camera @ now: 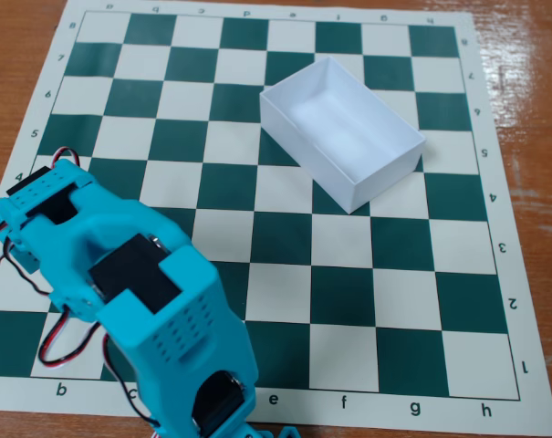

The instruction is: Grab the toy horse and put it in the box.

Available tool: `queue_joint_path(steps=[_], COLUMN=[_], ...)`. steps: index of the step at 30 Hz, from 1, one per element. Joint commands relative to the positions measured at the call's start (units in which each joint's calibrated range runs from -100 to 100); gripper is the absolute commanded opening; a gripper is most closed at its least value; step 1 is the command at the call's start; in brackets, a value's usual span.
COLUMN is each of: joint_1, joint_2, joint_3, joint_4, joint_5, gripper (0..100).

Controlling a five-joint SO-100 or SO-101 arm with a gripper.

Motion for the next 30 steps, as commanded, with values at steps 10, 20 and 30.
queue_joint_path(steps=[10, 20, 30], joint_1=[4.5, 22.3, 38.9], joint_2=[-39.2, -79.6, -59.0], joint_3=[0.0, 18.7, 20.0], joint_4=[18.1, 15.9, -12.0], joint_5=[18.2, 38.5, 42.9], gripper=[0, 0, 0])
